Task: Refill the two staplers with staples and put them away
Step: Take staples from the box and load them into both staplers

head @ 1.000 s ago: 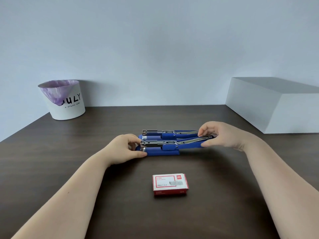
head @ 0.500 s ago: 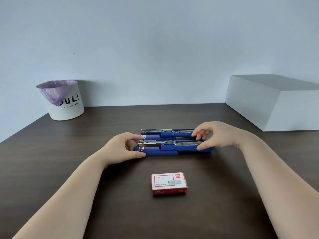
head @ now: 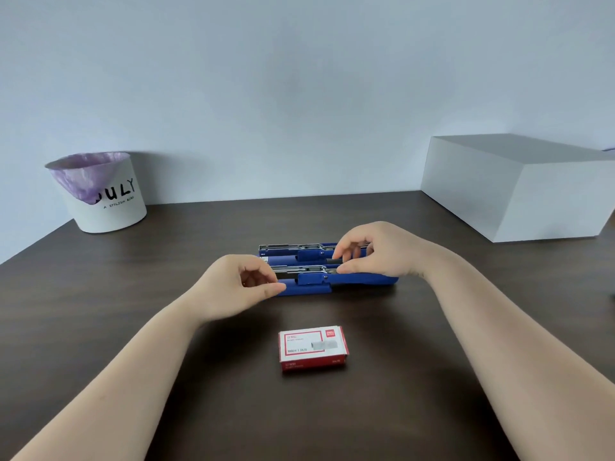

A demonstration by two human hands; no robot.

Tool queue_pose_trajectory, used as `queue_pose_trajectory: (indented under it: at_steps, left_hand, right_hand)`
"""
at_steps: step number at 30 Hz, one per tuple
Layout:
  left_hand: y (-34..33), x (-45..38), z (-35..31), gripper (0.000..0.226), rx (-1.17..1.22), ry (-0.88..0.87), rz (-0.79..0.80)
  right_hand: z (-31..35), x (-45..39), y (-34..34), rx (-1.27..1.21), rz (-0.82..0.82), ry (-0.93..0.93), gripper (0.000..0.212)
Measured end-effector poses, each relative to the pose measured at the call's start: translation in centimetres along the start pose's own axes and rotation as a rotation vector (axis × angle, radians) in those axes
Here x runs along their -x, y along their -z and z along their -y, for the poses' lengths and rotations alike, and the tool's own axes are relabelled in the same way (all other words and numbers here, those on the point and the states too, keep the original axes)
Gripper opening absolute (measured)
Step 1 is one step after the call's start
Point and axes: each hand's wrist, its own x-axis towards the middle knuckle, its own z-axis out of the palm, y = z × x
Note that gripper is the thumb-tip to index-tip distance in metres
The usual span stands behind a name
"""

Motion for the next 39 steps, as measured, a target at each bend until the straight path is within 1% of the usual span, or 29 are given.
queue_pose_trajectory:
  at_steps: [2, 4, 7, 9, 10, 12, 14, 16, 19, 22, 24, 27, 31, 34, 39]
  left_hand:
    - [-0.1, 0.1, -0.1, 0.011, 0.023, -0.006, 0.032]
    - [0.3, 0.3, -0.6, 0.02, 0.034, -0.017, 0.107]
    - [0.7, 0.7, -1.7, 0.045, -0.041, -0.043, 0.353]
    - [0.5, 0.8, -2.3, 0.056, -0.133, -0.067, 0.475]
    - [0.3, 0.9, -2.6, 0.056, -0.183, -0.077, 0.512]
    - [0.0, 1.2, -3.1, 0.048, -0.251, -0.092, 0.545]
    - [0.0, 1.3, -3.2, 0.036, -0.281, -0.117, 0.533]
    - [0.1, 1.5, -3.0, 0.029, -0.297, -0.134, 0.473]
    - [0.4, 1.8, -2.4, 0.026, -0.284, -0.122, 0.367]
    - [0.7, 2.1, -1.9, 0.029, -0.25, -0.108, 0.32]
    - [0.8, 2.2, -1.7, 0.034, -0.256, -0.11, 0.314]
    - [0.7, 2.2, -1.5, 0.037, -0.312, -0.131, 0.315]
    - [0.3, 2.2, -1.2, 0.043, -0.351, -0.161, 0.233]
    - [0.2, 2.2, -1.1, 0.032, -0.299, -0.184, 0.199]
    - [0.2, 2.3, -1.3, 0.033, -0.19, -0.156, 0.199]
  right_hand:
    - [0.0, -0.1, -0.1, -0.012, 0.0, 0.01, 0.021]
    - [0.0, -0.1, -0.2, -0.011, -0.001, 0.016, 0.019]
    - [0.4, -0.1, -0.5, -0.012, -0.009, 0.025, 0.015]
    - [1.0, 0.0, -0.9, -0.015, -0.001, 0.04, 0.015]
    - [1.4, 0.1, -1.2, -0.014, 0.02, 0.048, 0.016]
    - [2.3, 0.5, -1.8, 0.0, 0.112, 0.057, 0.022]
    - [3.1, 0.9, -2.3, 0.032, 0.218, 0.068, 0.029]
    - [3.8, 1.4, -2.6, 0.072, 0.259, 0.084, 0.036]
    - [4.4, 2.0, -2.6, 0.095, 0.301, 0.083, 0.047]
    - [4.3, 2.1, -3.0, 0.186, 0.35, 0.045, 0.055]
    - [3.9, 2.0, -3.3, 0.201, 0.317, 0.026, 0.051]
    - [3.5, 1.8, -3.5, 0.181, 0.279, 0.034, 0.038]
    - [3.3, 1.9, -3.4, 0.078, 0.247, 0.023, 0.034]
    - [3.2, 2.1, -3.5, 0.053, 0.229, 0.023, 0.032]
    - [3.4, 2.4, -3.2, 0.08, 0.232, 0.029, 0.031]
